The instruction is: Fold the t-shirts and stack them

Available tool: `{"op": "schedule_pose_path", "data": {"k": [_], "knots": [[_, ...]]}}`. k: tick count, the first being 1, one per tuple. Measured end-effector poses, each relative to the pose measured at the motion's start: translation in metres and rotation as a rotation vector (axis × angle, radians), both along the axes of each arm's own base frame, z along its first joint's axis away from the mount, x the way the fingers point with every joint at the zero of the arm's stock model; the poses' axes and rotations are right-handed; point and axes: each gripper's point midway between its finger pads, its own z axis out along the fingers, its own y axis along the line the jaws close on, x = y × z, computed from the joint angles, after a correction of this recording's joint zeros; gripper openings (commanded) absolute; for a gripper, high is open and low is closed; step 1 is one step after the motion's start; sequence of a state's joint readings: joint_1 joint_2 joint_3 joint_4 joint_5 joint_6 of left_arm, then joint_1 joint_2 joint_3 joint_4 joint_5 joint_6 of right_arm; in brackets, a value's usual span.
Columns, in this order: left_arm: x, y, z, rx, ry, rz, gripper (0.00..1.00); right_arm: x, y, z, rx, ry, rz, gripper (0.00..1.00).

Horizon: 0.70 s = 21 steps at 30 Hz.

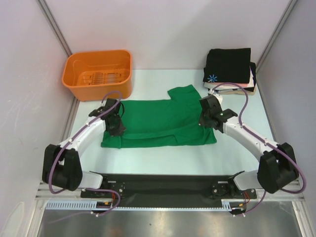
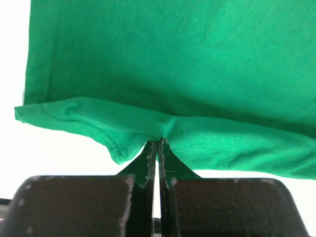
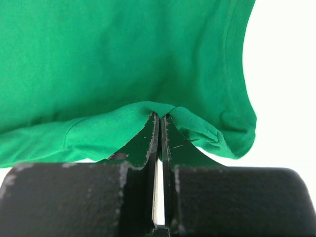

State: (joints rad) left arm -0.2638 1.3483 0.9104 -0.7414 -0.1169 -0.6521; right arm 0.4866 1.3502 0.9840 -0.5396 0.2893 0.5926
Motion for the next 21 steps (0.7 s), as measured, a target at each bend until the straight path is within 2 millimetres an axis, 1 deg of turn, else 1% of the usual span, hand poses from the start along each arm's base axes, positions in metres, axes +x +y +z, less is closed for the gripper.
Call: {"op": "schedule_pose_path", "data": {"k": [6,10,11,13,14,15,16,17,18,19,20,21], "knots": [[0.010,0.003,-0.002,0.001,0.020,-0.012,0.00,0.016,-0.005,-0.009,-0.008,0.025,0.007,0.00],[0.015,0.012,-0.005,0.005,0.034,0.002,0.00,0.030,-0.005,-0.011,-0.007,0.030,0.010,0.00],[0.016,0.014,-0.006,0.006,0.038,0.006,0.01,0.036,-0.005,-0.012,-0.005,0.031,0.011,0.00],[0.021,0.017,-0.008,0.006,0.048,0.010,0.10,0.044,-0.005,-0.015,-0.004,0.037,0.012,0.00],[0.023,0.017,-0.009,0.005,0.054,0.010,0.19,0.048,-0.005,-0.017,-0.004,0.039,0.012,0.00],[0.027,0.018,-0.011,0.004,0.064,0.005,0.45,0.052,-0.005,-0.023,-0.006,0.054,0.015,0.17],[0.031,0.019,-0.014,0.007,0.075,-0.004,0.51,0.056,-0.006,-0.026,-0.008,0.060,0.014,0.27],[0.035,0.020,-0.016,0.002,0.084,-0.001,0.54,0.061,-0.007,-0.032,-0.012,0.076,0.012,0.36],[0.040,0.021,-0.018,-0.001,0.092,0.000,0.62,0.067,-0.010,-0.039,-0.016,0.092,0.007,0.51],[0.046,0.023,-0.020,-0.006,0.097,0.002,0.67,0.073,-0.013,-0.044,-0.015,0.106,-0.001,0.58],[0.051,0.026,-0.020,-0.010,0.094,0.009,0.75,0.079,-0.018,-0.049,-0.015,0.118,-0.011,0.66],[0.053,0.028,-0.019,-0.013,0.090,0.016,0.76,0.085,-0.025,-0.053,-0.015,0.127,-0.021,0.70]]}}
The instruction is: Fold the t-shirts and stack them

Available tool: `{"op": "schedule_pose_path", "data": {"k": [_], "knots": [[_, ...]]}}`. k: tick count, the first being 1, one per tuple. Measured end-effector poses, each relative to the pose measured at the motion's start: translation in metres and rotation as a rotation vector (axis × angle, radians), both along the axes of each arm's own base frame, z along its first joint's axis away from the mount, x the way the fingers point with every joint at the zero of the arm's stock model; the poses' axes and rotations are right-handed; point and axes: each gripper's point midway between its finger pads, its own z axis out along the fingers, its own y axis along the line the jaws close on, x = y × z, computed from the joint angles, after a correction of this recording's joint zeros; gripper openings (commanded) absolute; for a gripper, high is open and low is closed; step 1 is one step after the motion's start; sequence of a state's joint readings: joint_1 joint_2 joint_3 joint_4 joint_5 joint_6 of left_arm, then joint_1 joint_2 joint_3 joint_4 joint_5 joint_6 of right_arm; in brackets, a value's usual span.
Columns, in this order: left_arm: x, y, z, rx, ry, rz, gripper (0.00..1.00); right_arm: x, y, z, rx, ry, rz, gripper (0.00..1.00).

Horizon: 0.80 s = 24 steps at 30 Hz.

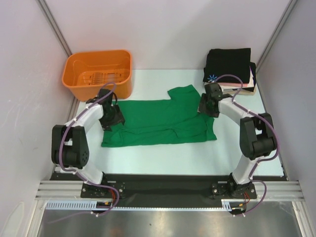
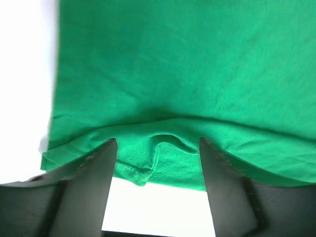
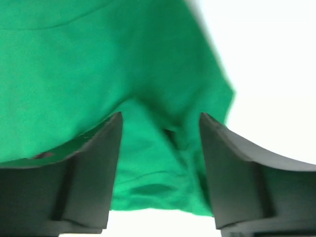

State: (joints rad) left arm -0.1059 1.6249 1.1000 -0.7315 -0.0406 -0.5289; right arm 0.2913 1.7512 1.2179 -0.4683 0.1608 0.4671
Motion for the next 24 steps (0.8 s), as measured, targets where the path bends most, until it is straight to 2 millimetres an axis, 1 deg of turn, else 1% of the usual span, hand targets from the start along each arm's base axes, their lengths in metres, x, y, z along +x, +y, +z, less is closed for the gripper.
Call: {"op": "schedule_pose_path", "data": {"k": [2,4,5,6,7,9,10,11,13,15,18,19,21,24], "knots": [[0.003,0.008,0.006,-0.002,-0.021,0.028,0.77,0.006,-0.019,-0.004,0.004,0.011,-0.039,0.72],[0.005,0.016,0.016,0.000,-0.060,0.053,0.76,0.007,-0.033,0.002,0.016,-0.002,-0.071,0.73],[0.004,0.019,0.024,-0.001,-0.088,0.062,0.75,0.003,-0.040,0.008,0.025,-0.015,-0.089,0.73],[0.002,0.021,0.032,-0.004,-0.122,0.075,0.75,-0.001,-0.044,0.013,0.033,-0.030,-0.099,0.73],[-0.001,0.022,0.040,-0.009,-0.161,0.084,0.74,-0.011,-0.046,0.022,0.046,-0.054,-0.105,0.73],[-0.013,0.022,0.051,-0.023,-0.221,0.100,0.70,-0.032,-0.044,0.035,0.083,-0.094,-0.101,0.71],[-0.018,0.021,0.053,-0.028,-0.242,0.106,0.69,-0.041,-0.042,0.039,0.103,-0.108,-0.096,0.70],[-0.025,0.020,0.052,-0.034,-0.254,0.110,0.65,-0.051,-0.041,0.042,0.124,-0.124,-0.094,0.69],[-0.037,0.016,0.045,-0.042,-0.252,0.111,0.63,-0.069,-0.036,0.038,0.166,-0.129,-0.085,0.68],[-0.049,0.010,0.028,-0.043,-0.212,0.106,0.61,-0.088,-0.033,0.020,0.193,-0.089,-0.081,0.67],[-0.060,-0.006,0.010,-0.040,-0.150,0.054,0.60,-0.111,-0.031,-0.007,0.207,-0.011,-0.081,0.66],[-0.061,-0.008,0.006,-0.039,-0.137,0.044,0.59,-0.116,-0.031,-0.012,0.210,0.007,-0.081,0.66],[-0.065,-0.013,-0.001,-0.035,-0.113,0.024,0.57,-0.120,-0.030,-0.016,0.216,0.019,-0.078,0.66],[-0.064,-0.016,-0.007,-0.017,-0.101,0.008,0.52,-0.118,-0.029,-0.015,0.223,0.011,-0.073,0.66]]}}
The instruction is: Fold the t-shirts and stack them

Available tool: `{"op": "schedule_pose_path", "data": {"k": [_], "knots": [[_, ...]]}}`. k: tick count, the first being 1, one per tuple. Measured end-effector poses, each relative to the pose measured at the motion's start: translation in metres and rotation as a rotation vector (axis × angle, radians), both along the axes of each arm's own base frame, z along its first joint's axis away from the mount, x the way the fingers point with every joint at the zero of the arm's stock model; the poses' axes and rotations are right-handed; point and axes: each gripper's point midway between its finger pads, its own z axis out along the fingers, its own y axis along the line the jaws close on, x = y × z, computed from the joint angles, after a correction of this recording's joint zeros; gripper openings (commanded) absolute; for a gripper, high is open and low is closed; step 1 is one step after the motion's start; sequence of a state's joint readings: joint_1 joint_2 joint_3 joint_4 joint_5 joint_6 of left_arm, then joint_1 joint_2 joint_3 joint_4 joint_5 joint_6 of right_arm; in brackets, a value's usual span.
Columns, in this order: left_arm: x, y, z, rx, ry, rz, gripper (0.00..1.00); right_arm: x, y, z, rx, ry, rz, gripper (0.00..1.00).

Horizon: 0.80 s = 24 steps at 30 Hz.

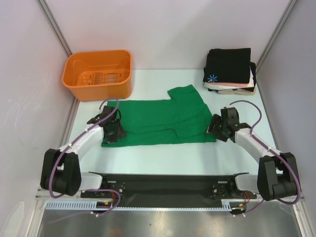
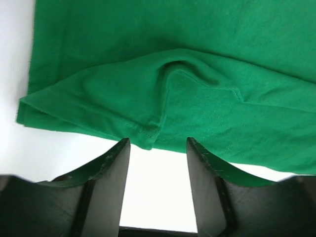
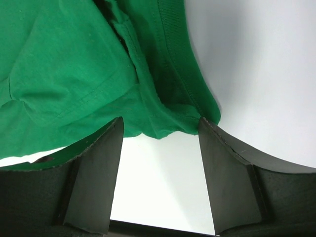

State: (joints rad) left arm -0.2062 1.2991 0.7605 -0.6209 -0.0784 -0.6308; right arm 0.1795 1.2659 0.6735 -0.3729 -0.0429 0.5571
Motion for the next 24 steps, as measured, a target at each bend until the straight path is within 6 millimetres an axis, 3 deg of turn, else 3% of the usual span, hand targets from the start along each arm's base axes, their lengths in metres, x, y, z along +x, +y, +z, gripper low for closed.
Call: {"op": "schedule_pose_path", "data": {"k": [3,9,12,18,24], "knots": [[-0.001,-0.003,-0.006,0.021,0.017,-0.019,0.46,0.002,0.000,0.001,0.002,-0.009,0.000,0.66],[-0.004,-0.002,-0.017,0.068,0.051,-0.029,0.46,0.002,0.000,-0.001,0.002,-0.012,0.000,0.66],[-0.005,0.001,-0.021,0.093,0.065,-0.026,0.35,0.002,0.000,-0.002,0.002,-0.013,0.000,0.65],[-0.007,0.008,-0.033,0.134,0.106,-0.022,0.00,0.001,-0.002,-0.003,-0.003,-0.013,0.000,0.64],[0.002,0.008,-0.024,0.155,0.104,-0.026,0.00,0.001,-0.008,-0.003,-0.005,-0.013,-0.015,0.63]]}}
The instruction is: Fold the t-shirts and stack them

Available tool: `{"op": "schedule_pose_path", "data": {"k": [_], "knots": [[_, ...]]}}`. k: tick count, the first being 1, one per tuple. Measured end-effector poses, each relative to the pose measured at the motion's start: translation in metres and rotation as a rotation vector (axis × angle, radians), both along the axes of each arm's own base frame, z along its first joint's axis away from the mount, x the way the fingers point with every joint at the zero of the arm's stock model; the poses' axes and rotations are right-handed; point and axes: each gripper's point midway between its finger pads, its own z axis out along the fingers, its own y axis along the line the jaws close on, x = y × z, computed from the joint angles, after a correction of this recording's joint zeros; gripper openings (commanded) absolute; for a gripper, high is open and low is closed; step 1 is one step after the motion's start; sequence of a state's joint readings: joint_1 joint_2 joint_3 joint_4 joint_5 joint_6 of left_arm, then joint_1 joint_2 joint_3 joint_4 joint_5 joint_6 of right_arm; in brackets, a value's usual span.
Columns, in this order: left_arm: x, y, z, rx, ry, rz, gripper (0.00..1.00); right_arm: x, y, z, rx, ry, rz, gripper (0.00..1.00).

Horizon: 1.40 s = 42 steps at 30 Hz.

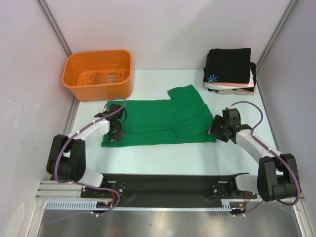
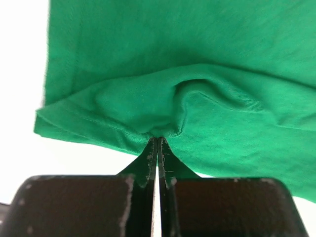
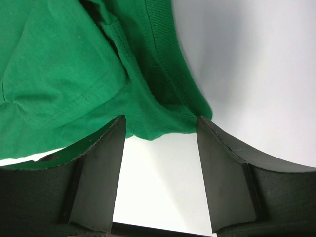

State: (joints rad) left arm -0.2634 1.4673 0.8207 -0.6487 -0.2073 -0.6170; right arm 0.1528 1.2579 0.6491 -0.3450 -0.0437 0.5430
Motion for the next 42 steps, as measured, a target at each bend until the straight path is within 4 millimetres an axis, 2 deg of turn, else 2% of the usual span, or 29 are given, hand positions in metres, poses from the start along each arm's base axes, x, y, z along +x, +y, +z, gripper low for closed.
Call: {"op": "schedule_pose_path", "data": {"k": [3,6,8,9,10,12,14,16,20,23,25,27,33,35,40,42], "knots": [[0.012,0.001,0.018,0.015,-0.018,-0.014,0.00,0.000,-0.001,0.002,0.000,-0.007,-0.001,0.63],[0.037,0.007,0.044,0.030,-0.062,-0.021,0.01,0.000,0.001,0.003,0.009,-0.011,0.005,0.63],[0.059,0.020,0.060,0.039,-0.094,-0.003,0.17,0.000,0.003,0.005,0.020,-0.012,0.012,0.64],[0.067,0.030,0.064,0.045,-0.097,0.014,0.52,0.000,0.004,0.005,0.025,-0.013,0.015,0.64],[0.074,0.041,0.067,0.053,-0.099,0.029,0.68,0.000,0.005,0.006,0.029,-0.015,0.017,0.65],[0.079,0.059,0.066,0.057,-0.092,0.069,0.90,0.000,0.007,0.010,0.040,-0.028,0.025,0.65],[0.074,0.076,0.061,0.058,-0.071,0.118,0.96,0.000,0.007,0.013,0.044,-0.038,0.027,0.66],[0.064,0.083,0.059,0.045,-0.067,0.148,0.98,-0.001,0.007,0.018,0.049,-0.057,0.029,0.66],[0.032,0.069,0.063,-0.039,-0.120,0.168,0.98,-0.006,0.007,0.025,0.053,-0.091,0.029,0.66],[0.010,0.056,0.070,-0.113,-0.214,0.191,0.96,-0.011,0.005,0.020,0.052,-0.081,0.027,0.66],[-0.005,0.050,0.066,-0.154,-0.261,0.214,0.95,-0.016,0.005,0.012,0.052,-0.061,0.027,0.66],[-0.014,0.046,0.056,-0.187,-0.275,0.234,0.97,-0.023,0.005,0.002,0.056,-0.034,0.030,0.66],[-0.047,0.031,-0.004,-0.269,-0.161,0.314,0.95,-0.030,0.005,-0.023,0.054,0.033,0.031,0.62],[-0.033,0.031,0.001,-0.291,-0.217,0.329,0.93,-0.025,0.006,-0.024,0.059,0.022,0.028,0.60],[-0.013,0.039,0.001,-0.284,-0.282,0.359,0.91,-0.015,0.006,-0.025,0.059,-0.004,0.020,0.54],[-0.007,0.044,0.001,-0.279,-0.303,0.373,0.85,-0.011,0.005,-0.025,0.054,-0.007,0.016,0.47]]}}
